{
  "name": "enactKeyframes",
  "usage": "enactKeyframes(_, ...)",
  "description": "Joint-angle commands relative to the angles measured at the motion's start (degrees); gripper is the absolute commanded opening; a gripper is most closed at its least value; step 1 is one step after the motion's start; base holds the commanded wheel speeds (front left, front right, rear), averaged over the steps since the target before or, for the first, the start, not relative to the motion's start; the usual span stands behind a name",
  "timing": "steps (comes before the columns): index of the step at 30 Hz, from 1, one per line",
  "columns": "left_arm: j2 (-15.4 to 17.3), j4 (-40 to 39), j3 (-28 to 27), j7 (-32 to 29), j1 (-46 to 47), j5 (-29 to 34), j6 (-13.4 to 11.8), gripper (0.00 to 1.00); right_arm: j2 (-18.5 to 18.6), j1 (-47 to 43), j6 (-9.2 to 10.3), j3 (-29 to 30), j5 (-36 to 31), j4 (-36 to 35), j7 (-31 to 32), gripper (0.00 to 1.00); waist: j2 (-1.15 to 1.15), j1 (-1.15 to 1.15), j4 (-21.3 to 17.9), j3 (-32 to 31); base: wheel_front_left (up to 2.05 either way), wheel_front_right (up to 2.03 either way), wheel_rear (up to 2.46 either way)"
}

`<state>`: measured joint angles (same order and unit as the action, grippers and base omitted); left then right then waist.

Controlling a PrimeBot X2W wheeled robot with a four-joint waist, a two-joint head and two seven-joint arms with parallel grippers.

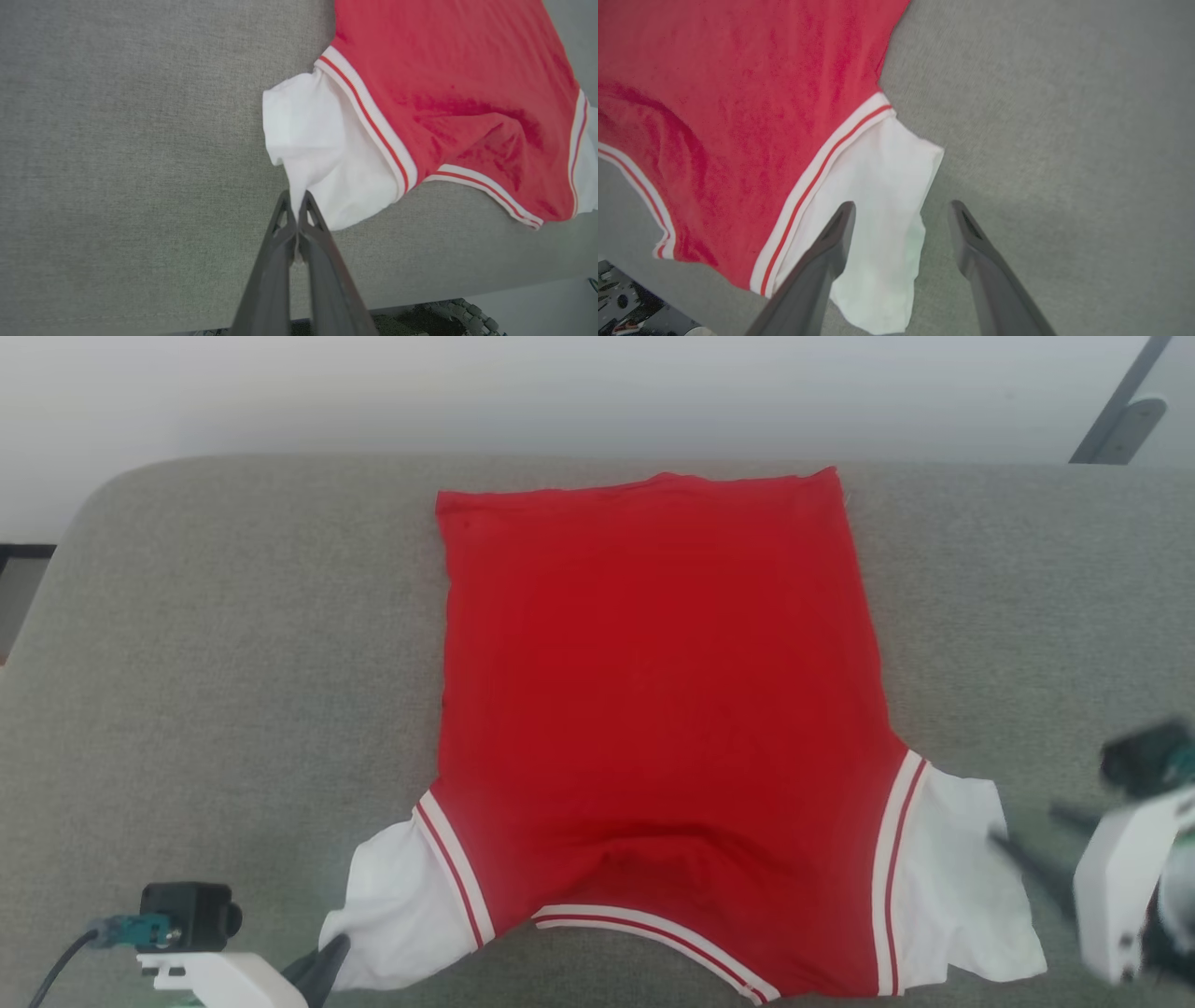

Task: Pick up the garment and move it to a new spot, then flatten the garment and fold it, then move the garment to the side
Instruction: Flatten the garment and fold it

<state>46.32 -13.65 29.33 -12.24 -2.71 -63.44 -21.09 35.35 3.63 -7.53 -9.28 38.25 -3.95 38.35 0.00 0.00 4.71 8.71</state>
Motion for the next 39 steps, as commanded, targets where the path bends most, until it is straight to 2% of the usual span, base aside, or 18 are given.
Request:
enactKeyframes(1, -0.41, 0.24, 0.31, 0.03, 1.33, 0.70, 0.45, 0.00, -0.75, 2.65, 0.09, 1.75, -2.12, -2.17, 0.04, 1.00, 0.00, 0.00, 0.40, 0.57, 0.00, 0.00, 0.00)
enactKeyframes(6, -1.09, 0.61, 1.26, -0.42, 3.62, 1.88, 1.62, 0.00, -3.08, 9.19, 0.09, 4.06, -8.38, -2.31, -2.25, 1.00, 0.00, 0.00, 1.43, 2.19, 0.00, 0.00, 0.00)
enactKeyframes(8, -1.53, 0.94, 1.66, -0.62, 5.08, 2.21, 2.29, 0.00, -4.75, 13.49, 0.08, 4.51, -11.95, -0.13, -4.62, 1.00, 0.00, 0.00, 2.08, 3.27, 0.00, 0.00, 0.00)
enactKeyframes(15, -3.90, 2.40, 3.52, -1.98, 11.58, 3.98, 4.85, 0.00, -9.85, 30.94, 0.09, 3.35, -19.51, 15.58, -11.77, 1.00, 0.00, 0.00, 5.72, 8.16, 0.00, 0.00, 0.00)
enactKeyframes(19, -5.81, 3.62, 4.88, -2.67, 15.32, 5.06, 6.77, 0.00, -10.79, 40.49, 0.09, 2.92, -21.38, 27.47, -13.51, 1.00, 0.00, 0.00, 8.63, 11.01, 0.00, 0.00, 0.00)
enactKeyframes(25, -8.79, 6.03, 7.01, -3.24, 20.03, 6.01, 9.83, 0.00, -10.32, 51.74, 0.09, 1.82, -23.58, 43.37, -12.46, 1.00, 0.00, 0.00, 12.93, 14.90, 0.00, 0.00, 0.00)
enactKeyframes(30, -10.97, 8.58, 8.59, -3.33, 23.11, 6.55, 12.45, 0.00, -10.42, 58.55, 0.09, 3.46, -25.00, 55.34, -9.57, 1.00, 0.00, 0.00, 15.99, 17.18, 0.00, 0.00, 0.00)
enactKeyframes(39, -13.55, 12.32, 9.75, -2.72, 25.85, 6.62, 15.29, 0.00, -10.44, 63.45, 0.04, 6.81, -26.10, 71.04, -2.25, 1.00, 0.00, 0.00, 19.39, 18.99, 0.00, 0.00, 0.00)
